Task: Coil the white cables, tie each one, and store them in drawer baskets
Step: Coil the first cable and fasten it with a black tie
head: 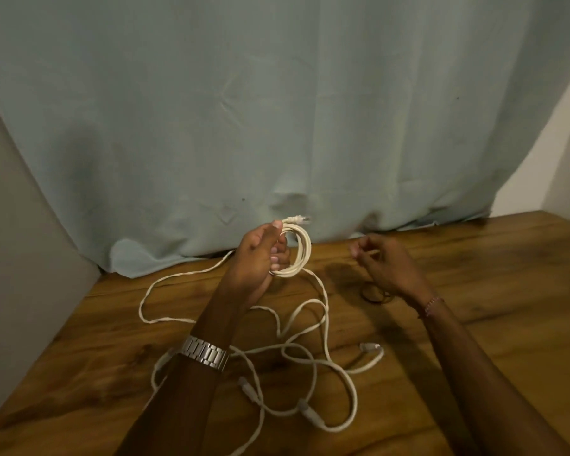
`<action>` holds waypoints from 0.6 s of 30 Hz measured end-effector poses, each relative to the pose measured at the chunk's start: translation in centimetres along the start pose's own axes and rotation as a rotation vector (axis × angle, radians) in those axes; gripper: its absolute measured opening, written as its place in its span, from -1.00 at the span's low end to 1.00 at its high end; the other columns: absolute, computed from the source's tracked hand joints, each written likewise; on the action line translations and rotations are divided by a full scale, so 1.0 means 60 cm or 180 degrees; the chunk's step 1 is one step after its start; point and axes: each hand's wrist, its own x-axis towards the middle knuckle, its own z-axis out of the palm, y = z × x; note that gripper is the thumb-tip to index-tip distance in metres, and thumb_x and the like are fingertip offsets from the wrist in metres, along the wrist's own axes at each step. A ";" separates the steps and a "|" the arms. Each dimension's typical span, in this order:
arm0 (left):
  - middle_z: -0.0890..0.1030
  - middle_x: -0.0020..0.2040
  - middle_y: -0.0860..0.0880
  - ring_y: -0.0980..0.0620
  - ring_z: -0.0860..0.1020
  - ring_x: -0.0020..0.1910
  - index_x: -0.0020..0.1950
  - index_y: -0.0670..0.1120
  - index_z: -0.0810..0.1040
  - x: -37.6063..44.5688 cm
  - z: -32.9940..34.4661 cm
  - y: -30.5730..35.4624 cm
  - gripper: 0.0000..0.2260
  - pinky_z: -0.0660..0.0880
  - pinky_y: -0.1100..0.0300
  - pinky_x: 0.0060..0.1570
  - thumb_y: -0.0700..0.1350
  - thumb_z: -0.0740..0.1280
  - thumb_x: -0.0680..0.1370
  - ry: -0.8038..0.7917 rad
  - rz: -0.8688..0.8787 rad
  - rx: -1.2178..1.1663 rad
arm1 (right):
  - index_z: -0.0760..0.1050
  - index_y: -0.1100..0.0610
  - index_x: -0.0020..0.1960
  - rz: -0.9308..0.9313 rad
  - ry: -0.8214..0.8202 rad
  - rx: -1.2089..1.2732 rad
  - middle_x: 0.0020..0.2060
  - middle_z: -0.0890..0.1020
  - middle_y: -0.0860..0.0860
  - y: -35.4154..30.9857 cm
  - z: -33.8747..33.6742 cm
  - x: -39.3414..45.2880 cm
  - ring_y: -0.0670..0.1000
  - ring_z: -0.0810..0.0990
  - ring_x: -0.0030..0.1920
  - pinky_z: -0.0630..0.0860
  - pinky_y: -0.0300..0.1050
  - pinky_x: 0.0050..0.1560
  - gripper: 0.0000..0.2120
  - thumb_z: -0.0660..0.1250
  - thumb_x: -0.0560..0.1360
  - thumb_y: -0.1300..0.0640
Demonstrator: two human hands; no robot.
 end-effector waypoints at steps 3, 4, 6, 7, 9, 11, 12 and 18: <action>0.29 -0.44 0.08 0.21 0.22 -0.52 -0.17 -0.13 0.38 0.003 0.013 -0.012 -0.72 0.10 0.33 -0.50 -0.12 0.11 0.72 0.0020 -0.0022 0.0040 | 0.64 0.13 -0.18 0.0407 -0.0290 -0.0612 -0.26 0.67 -0.11 0.075 -0.015 -0.014 -0.19 0.60 -0.21 0.55 -0.18 -0.11 -0.85 0.40 0.56 0.24; 0.29 -0.44 0.08 0.21 0.22 -0.52 -0.18 -0.13 0.37 0.003 0.016 -0.016 -0.72 0.11 0.33 -0.50 -0.11 0.11 0.72 0.0032 -0.0034 0.0038 | 0.66 0.13 -0.20 0.0509 -0.0366 -0.0734 -0.27 0.69 -0.08 0.097 -0.009 -0.019 -0.16 0.62 -0.20 0.58 -0.13 -0.08 -0.87 0.44 0.54 0.20; 0.27 -0.44 0.07 0.21 0.22 -0.53 -0.18 -0.13 0.36 0.005 0.021 -0.023 -0.72 0.12 0.34 -0.52 -0.11 0.12 0.72 0.0054 -0.0051 0.0018 | 0.70 0.07 -0.16 0.0788 -0.0440 -0.0956 -0.24 0.71 -0.06 0.121 0.014 -0.026 -0.09 0.65 -0.16 0.54 -0.13 -0.11 -0.91 0.50 0.49 0.07; 0.27 -0.43 0.06 0.21 0.22 -0.53 -0.18 -0.13 0.37 0.005 0.023 -0.027 -0.71 0.12 0.34 -0.53 -0.11 0.13 0.72 0.0065 -0.0055 0.0013 | 0.71 0.05 -0.14 0.0852 -0.0393 -0.1084 -0.22 0.72 -0.05 0.127 0.026 -0.028 -0.09 0.66 -0.15 0.51 -0.18 -0.12 -0.90 0.52 0.47 0.02; 0.27 -0.43 0.05 0.20 0.23 -0.52 -0.18 -0.13 0.38 0.006 0.025 -0.034 -0.71 0.15 0.36 -0.54 -0.10 0.14 0.72 0.0098 -0.0044 0.0021 | 0.71 0.03 -0.08 0.0897 -0.0294 -0.1257 -0.16 0.73 -0.04 0.134 0.046 -0.025 -0.09 0.64 -0.13 0.53 -0.18 -0.08 -0.88 0.52 0.47 -0.01; 0.27 -0.43 0.06 0.20 0.23 -0.52 -0.18 -0.13 0.38 0.005 0.026 -0.041 -0.71 0.17 0.37 -0.55 -0.10 0.14 0.72 0.0119 -0.0042 0.0046 | 0.71 0.02 -0.06 0.0837 -0.0204 -0.1394 -0.13 0.73 -0.03 0.131 0.053 -0.020 -0.09 0.63 -0.12 0.56 -0.16 -0.02 -0.92 0.50 0.49 0.02; 0.28 -0.43 0.06 0.20 0.23 -0.52 -0.18 -0.13 0.38 0.005 0.026 -0.044 -0.71 0.18 0.37 -0.56 -0.10 0.14 0.72 0.0129 -0.0049 0.0070 | 0.70 0.01 -0.07 0.0792 -0.0172 -0.1436 -0.12 0.73 -0.03 0.131 0.054 -0.018 -0.09 0.62 -0.12 0.57 -0.15 0.00 -0.95 0.49 0.51 0.05; 0.28 -0.41 0.04 0.19 0.24 -0.50 -0.17 -0.13 0.40 0.007 0.021 -0.058 -0.72 0.22 0.35 -0.54 -0.08 0.15 0.72 0.0213 -0.0051 0.0156 | 0.65 0.01 -0.05 0.0432 0.0066 -0.0510 -0.09 0.69 -0.06 0.111 0.060 -0.037 -0.11 0.62 -0.07 0.58 -0.12 -0.05 -0.95 0.41 0.57 0.08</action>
